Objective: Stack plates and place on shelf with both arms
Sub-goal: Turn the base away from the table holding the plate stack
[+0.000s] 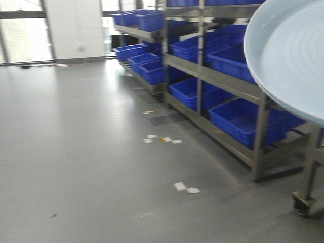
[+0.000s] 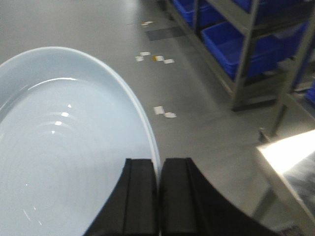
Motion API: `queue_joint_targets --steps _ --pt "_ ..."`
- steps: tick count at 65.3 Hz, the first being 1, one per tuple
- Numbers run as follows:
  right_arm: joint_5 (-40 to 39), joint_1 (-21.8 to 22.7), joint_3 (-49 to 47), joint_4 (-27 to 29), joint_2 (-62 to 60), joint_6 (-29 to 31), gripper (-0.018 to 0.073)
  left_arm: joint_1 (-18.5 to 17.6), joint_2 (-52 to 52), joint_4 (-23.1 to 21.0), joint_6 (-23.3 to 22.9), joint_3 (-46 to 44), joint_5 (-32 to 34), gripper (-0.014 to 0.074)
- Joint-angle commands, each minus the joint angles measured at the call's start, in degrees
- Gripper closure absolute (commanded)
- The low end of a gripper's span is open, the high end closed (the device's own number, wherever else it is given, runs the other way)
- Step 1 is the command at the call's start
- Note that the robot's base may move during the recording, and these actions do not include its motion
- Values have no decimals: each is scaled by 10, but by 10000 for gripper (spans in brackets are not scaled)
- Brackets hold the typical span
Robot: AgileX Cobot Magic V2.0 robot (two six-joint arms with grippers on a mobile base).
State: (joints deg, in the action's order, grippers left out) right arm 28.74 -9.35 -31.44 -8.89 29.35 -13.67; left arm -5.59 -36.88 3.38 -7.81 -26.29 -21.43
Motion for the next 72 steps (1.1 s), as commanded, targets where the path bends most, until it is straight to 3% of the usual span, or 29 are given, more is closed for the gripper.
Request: queue_joint_targets --steps 1,72 --pt "-58 4 -18 -5 0 1 503 -5 1 0 -3 -16 43 511" --pt "-58 4 -18 -5 0 1 503 -5 1 0 -3 -16 43 511"
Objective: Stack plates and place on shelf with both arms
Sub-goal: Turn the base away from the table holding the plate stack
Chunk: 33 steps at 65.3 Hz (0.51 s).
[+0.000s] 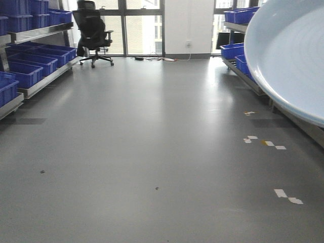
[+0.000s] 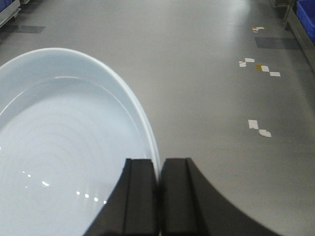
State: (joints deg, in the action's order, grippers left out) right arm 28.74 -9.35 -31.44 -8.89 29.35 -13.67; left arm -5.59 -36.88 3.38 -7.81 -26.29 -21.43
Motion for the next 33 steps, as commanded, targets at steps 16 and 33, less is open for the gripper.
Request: queue_joint_targets --steps 16,33 --pt "-58 4 -18 -5 0 1 503 -5 1 0 -3 -16 43 511" --pt "-58 4 -18 -5 0 1 503 -5 1 0 -3 -16 43 511"
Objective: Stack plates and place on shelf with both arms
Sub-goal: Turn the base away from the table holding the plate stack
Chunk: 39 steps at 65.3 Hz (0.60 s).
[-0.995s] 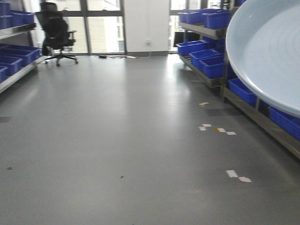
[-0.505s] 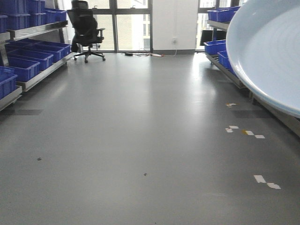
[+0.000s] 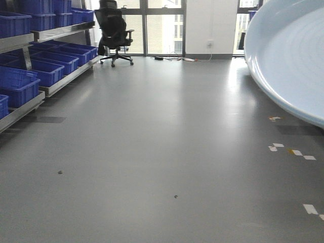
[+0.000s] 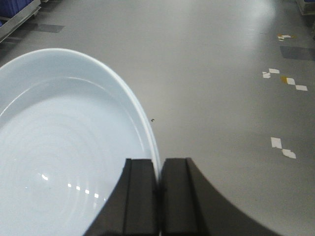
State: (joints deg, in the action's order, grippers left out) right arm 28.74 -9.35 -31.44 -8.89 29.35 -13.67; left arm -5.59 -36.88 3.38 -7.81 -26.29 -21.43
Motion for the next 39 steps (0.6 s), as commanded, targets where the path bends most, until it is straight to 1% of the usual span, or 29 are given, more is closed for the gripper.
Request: queue_joint_targets --steps 1,39 --pt "-58 4 -18 -5 0 1 503 -5 1 0 -3 -16 43 511" --pt "-57 4 -18 -5 0 1 503 -5 1 0 -3 -16 43 511"
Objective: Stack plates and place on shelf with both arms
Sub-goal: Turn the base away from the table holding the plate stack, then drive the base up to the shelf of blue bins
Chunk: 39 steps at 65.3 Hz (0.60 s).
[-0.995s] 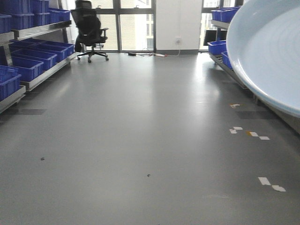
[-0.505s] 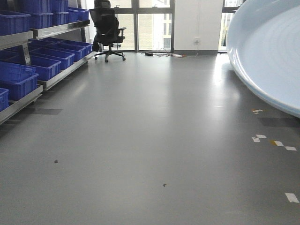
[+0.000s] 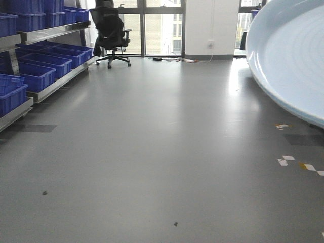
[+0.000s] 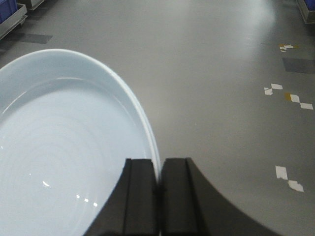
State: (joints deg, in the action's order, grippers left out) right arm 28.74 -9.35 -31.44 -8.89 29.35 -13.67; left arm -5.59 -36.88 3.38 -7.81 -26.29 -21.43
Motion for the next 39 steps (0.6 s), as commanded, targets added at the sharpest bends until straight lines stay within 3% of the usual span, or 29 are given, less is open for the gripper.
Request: queue_joint_targets --steps 1,39 --pt "-57 4 -18 -5 0 1 503 -5 1 0 -3 -16 43 511" --pt "-57 4 -18 -5 0 1 503 -5 1 0 -3 -16 43 511"
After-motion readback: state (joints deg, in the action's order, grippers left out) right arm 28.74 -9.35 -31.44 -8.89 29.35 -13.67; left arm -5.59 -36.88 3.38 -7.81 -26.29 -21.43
